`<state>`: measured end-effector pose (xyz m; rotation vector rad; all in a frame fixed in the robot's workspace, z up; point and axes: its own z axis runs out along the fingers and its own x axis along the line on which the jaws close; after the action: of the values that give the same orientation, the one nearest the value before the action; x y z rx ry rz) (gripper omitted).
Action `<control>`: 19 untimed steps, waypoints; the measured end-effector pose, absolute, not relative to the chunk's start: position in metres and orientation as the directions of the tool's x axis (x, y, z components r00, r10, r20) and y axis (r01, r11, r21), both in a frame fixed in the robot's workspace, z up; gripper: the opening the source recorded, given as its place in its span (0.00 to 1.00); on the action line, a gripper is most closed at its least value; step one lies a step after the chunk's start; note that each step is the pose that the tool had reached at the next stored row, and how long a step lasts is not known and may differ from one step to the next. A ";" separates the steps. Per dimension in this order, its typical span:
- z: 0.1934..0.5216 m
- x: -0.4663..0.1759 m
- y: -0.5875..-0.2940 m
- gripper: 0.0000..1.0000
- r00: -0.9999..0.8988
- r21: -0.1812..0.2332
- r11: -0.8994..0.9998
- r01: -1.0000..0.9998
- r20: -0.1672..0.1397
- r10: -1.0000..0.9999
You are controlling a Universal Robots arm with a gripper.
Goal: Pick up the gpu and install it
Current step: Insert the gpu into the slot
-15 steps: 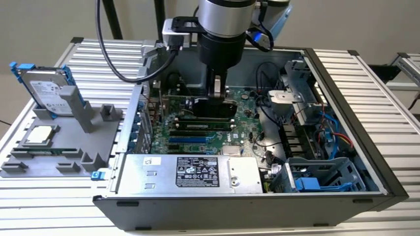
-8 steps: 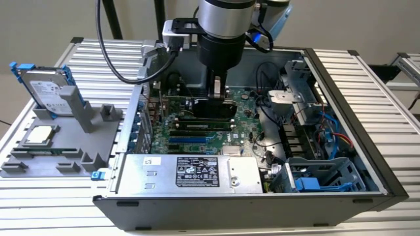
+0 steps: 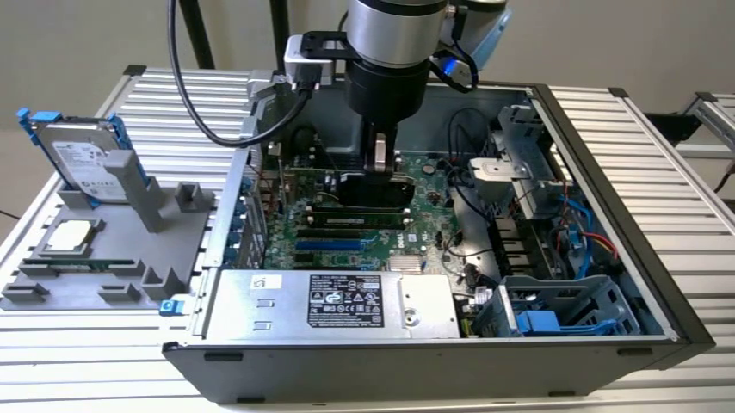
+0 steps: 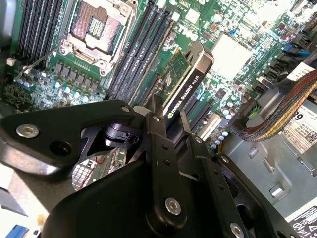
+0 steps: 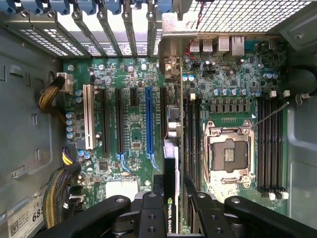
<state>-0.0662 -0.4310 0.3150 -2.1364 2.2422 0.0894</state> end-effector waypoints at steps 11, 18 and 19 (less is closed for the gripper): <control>0.314 -0.066 -0.433 0.00 -0.049 0.012 0.048 -0.999 -0.071 -0.996; 0.309 -0.066 -0.438 0.00 -0.049 0.012 0.048 -0.999 -0.071 -0.996; 0.309 -0.066 -0.439 0.00 -0.049 0.012 0.048 -0.999 -0.071 -0.996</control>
<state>-0.0663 -0.4387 0.3085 -2.1367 2.2425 0.0892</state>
